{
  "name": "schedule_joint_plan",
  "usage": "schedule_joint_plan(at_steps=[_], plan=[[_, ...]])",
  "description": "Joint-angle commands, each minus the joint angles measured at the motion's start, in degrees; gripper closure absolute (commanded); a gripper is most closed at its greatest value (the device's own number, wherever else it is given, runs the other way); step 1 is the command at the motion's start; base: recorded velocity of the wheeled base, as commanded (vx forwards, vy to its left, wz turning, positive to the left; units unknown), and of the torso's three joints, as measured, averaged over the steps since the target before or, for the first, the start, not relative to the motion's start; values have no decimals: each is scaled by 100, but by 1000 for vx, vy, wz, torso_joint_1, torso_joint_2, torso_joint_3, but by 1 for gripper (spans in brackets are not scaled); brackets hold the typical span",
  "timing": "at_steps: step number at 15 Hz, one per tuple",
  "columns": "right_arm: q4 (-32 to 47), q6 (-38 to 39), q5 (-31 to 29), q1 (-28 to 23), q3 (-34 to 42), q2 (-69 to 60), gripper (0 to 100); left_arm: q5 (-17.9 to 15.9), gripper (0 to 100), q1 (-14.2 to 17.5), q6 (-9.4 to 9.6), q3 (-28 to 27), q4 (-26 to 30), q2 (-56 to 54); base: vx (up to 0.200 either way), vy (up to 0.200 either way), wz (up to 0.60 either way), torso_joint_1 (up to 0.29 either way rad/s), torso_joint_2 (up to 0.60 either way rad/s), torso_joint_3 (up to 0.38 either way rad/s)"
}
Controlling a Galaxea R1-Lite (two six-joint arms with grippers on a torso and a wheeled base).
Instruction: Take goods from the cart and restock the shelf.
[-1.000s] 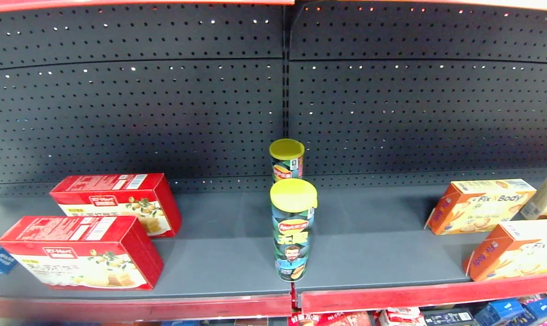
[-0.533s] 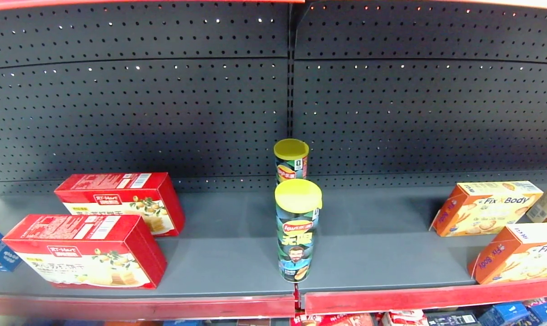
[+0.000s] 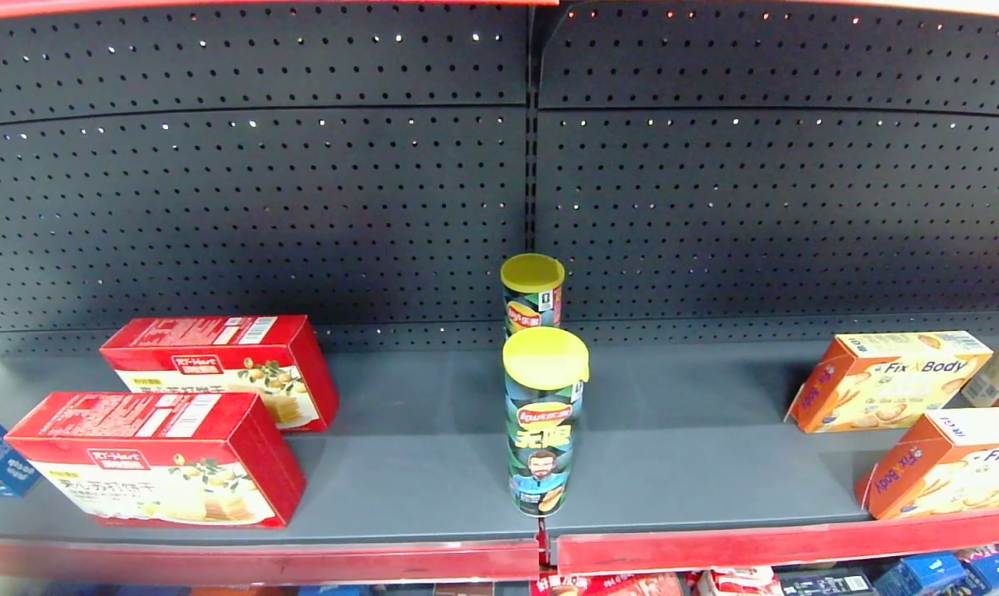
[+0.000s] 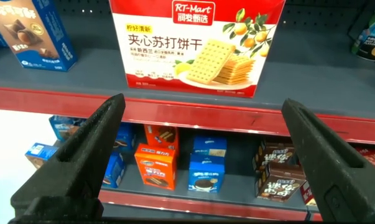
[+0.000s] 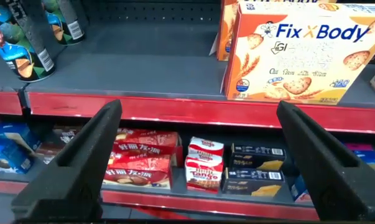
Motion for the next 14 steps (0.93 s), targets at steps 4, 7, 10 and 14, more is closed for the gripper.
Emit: schedule_joint_plan(at_steps=[4,7,10,14], plan=[[-8,-16,21,9,0,11,0,2,0,-1,7,8,0,5,0,0,0,0,0,0],[-8,19,-5,0,0,11,0,-7,0,-1,7,8,0,5,0,0,0,0,0,0],[-8,10,3,0,0,11,0,-7,0,7,7,8,0,5,0,0,0,0,0,0],[-8,1,3,9,0,11,0,-7,0,-1,7,8,0,5,0,0,0,0,0,0]])
